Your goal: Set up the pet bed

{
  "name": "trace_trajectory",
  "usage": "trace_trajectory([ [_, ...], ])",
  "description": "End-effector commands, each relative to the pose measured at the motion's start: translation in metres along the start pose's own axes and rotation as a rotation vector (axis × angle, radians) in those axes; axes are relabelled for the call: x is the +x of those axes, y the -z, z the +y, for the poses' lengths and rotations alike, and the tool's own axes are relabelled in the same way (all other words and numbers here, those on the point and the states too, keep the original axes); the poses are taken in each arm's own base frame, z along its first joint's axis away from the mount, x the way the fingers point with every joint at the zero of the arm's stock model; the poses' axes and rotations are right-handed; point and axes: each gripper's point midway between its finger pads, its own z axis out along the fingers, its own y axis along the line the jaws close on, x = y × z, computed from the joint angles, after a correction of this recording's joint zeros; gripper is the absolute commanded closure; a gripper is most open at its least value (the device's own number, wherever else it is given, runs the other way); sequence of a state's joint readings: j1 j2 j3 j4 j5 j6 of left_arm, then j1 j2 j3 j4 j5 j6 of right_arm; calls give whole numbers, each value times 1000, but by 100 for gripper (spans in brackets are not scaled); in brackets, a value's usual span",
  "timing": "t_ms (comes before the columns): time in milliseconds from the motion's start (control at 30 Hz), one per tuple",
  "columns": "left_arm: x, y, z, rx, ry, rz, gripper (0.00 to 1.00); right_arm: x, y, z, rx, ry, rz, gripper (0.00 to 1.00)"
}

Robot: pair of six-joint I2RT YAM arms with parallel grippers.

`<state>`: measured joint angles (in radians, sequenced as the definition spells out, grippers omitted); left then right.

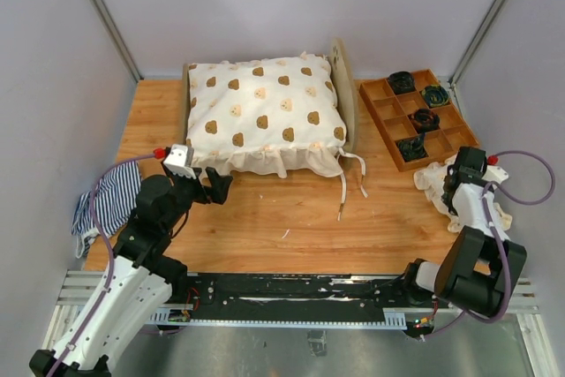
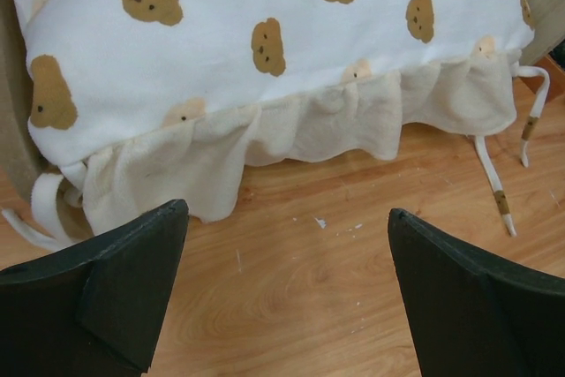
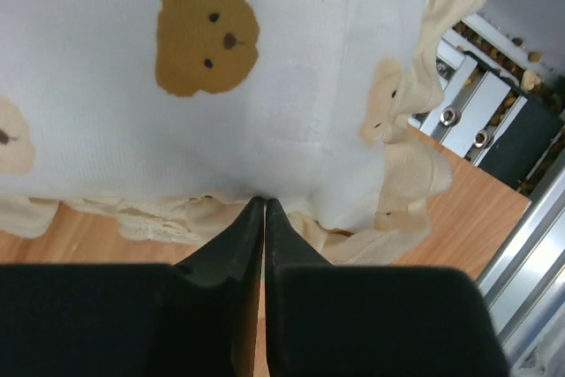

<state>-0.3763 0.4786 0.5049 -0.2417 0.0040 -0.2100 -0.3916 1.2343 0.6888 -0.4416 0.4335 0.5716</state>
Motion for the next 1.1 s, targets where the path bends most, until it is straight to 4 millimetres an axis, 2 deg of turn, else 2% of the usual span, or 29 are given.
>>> trace_trajectory([
  [0, -16, 6, -2, 4, -35, -30, 1, -22, 15, -2, -55, 55, -74, 100],
  [100, -21, 12, -18, 97, -51, -73, 8, -38, 46, -2, -129, 56, -158, 100],
  [200, -31, 20, -33, 182, -57, -127, 18, -58, 89, 4, -255, 31, -270, 100],
  [267, -37, 24, -40, 224, -83, -155, 20, -65, 117, 12, -345, 52, -309, 100],
  [333, -44, 28, -42, 228, -98, -182, 19, -67, 124, 10, -326, 98, -333, 100],
  [367, -46, 29, -41, 223, -95, -192, 18, -67, 119, 6, -288, 80, -328, 100],
  [433, -47, 30, -40, 218, -108, -202, 17, -62, 106, 0, -233, 58, -297, 74],
  [467, -46, 30, -38, 213, -118, -202, 16, -60, 101, 0, -216, 45, -284, 69],
  [700, -30, 27, -31, 189, -130, -160, 11, -65, 72, -19, -77, -71, -331, 49],
  [867, -30, 27, -33, 199, -124, -176, 9, -57, 42, -16, -49, -92, -276, 41],
  [967, -28, 27, -32, 200, -124, -168, 9, -53, 20, -15, -37, -105, -239, 39],
  [1067, -27, 27, -32, 199, -125, -166, 8, -45, 0, -5, -85, -126, -176, 39],
])
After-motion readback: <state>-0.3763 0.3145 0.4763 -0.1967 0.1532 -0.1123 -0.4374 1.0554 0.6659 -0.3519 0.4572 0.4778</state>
